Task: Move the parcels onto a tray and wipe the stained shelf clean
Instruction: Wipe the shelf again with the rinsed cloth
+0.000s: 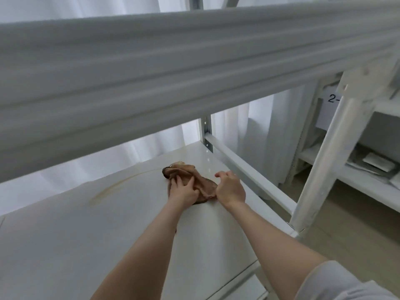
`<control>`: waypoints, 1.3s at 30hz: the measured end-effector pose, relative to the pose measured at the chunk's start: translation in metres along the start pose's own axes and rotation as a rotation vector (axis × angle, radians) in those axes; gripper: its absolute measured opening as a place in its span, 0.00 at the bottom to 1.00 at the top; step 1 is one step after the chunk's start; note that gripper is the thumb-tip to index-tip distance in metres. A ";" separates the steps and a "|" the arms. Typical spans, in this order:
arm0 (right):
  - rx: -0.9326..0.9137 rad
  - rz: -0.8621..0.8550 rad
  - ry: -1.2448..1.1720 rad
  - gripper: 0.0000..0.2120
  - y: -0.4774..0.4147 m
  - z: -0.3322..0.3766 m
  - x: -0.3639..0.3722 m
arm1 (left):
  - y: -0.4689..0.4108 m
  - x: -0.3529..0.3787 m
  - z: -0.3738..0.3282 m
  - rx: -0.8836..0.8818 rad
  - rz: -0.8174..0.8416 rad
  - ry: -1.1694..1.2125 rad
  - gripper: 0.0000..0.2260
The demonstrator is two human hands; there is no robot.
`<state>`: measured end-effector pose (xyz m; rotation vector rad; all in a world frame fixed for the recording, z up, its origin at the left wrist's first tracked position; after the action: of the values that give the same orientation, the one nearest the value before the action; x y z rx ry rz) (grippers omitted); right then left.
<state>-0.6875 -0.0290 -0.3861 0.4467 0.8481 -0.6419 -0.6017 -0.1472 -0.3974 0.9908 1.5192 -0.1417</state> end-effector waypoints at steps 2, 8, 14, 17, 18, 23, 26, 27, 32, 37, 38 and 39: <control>0.000 -0.026 -0.021 0.22 -0.004 -0.013 -0.005 | -0.008 -0.003 -0.015 -0.003 0.039 0.033 0.27; -0.004 -0.110 -0.033 0.17 -0.023 -0.025 -0.011 | -0.017 0.018 -0.083 0.210 0.082 -0.134 0.31; 0.034 -0.102 0.023 0.18 -0.029 -0.017 0.000 | -0.010 0.017 -0.072 0.239 0.072 -0.154 0.34; 0.014 -0.042 0.020 0.18 -0.025 0.001 0.008 | -0.011 0.012 -0.036 0.126 0.058 -0.099 0.31; 0.005 -0.022 0.025 0.18 -0.023 0.007 0.011 | -0.010 0.010 -0.023 0.083 0.048 -0.073 0.32; -0.067 0.070 0.050 0.20 -0.012 0.028 0.025 | 0.009 0.004 0.046 -0.157 -0.006 0.054 0.37; -0.084 0.114 0.058 0.21 -0.005 0.038 0.030 | 0.031 0.002 0.086 -0.269 -0.025 0.117 0.39; -0.092 0.120 0.061 0.21 -0.002 0.040 0.031 | 0.039 0.001 0.096 -0.303 -0.037 0.145 0.40; -0.134 0.122 0.069 0.22 0.011 0.043 0.025 | 0.058 0.000 0.095 -0.427 -0.097 0.238 0.42; -0.167 0.099 0.035 0.20 0.020 0.027 0.006 | 0.048 0.016 0.025 -0.173 -0.115 0.181 0.31; -0.175 0.104 0.004 0.19 0.021 0.022 0.001 | 0.044 0.022 0.005 -0.094 -0.084 0.143 0.31; -0.188 0.108 -0.027 0.18 0.021 0.017 -0.004 | 0.040 0.028 -0.015 -0.023 -0.051 0.099 0.31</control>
<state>-0.6660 -0.0221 -0.3710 0.3105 0.8446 -0.4625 -0.5841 -0.0991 -0.3999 0.9530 1.6345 -0.1128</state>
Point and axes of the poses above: each hand's wrist, its own y-axis away from the middle knuckle, its own x-axis out of the palm, z = x × y, the point moved 1 cm from there along -y, towards the middle knuckle, and after that the axes turned 13 degrees about z, right-handed, at the moved point
